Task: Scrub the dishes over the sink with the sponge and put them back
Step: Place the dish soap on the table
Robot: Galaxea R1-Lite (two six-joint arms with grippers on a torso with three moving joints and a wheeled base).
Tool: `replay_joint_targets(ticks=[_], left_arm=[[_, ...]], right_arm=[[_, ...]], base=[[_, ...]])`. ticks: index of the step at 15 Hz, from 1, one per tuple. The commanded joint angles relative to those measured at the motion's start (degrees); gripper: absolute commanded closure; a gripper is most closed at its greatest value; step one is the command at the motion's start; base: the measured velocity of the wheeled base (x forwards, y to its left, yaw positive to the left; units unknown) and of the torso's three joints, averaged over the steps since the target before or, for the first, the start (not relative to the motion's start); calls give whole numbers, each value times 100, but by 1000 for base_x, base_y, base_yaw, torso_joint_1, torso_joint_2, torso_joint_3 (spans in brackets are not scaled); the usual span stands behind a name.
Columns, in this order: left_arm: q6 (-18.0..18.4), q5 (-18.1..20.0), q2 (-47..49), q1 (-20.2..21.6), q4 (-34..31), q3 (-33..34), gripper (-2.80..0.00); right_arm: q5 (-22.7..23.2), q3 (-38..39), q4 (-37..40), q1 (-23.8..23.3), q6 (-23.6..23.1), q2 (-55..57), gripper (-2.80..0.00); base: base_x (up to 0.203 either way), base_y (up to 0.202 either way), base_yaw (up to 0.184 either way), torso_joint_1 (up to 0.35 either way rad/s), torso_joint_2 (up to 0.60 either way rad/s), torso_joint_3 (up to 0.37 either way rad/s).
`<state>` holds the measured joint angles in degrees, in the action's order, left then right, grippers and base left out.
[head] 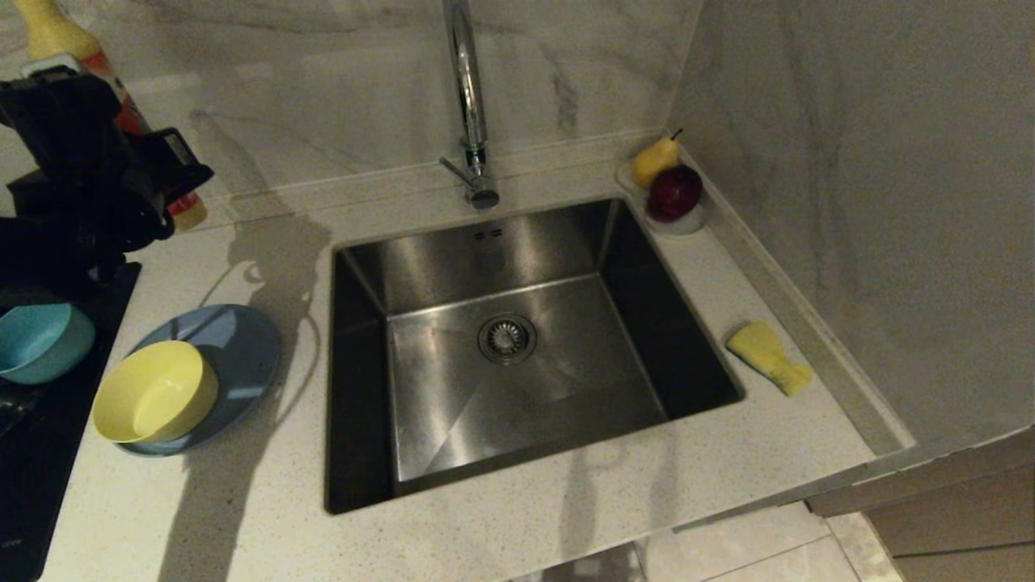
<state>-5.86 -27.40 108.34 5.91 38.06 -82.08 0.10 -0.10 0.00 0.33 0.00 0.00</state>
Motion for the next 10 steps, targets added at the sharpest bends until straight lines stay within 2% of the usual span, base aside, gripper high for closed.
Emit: replay_joint_targets(ticks=[1,10], left_arm=[[-1,130,623,82,68,-35,0],[-108,130,1669,185,450,-995,0]], right_arm=[[8,1,0,2,-8,-9,0],[6,1,7,2,0,-9,0]], base=[[0,0,0,0,0,0],[0,0,0,0,0,0]])
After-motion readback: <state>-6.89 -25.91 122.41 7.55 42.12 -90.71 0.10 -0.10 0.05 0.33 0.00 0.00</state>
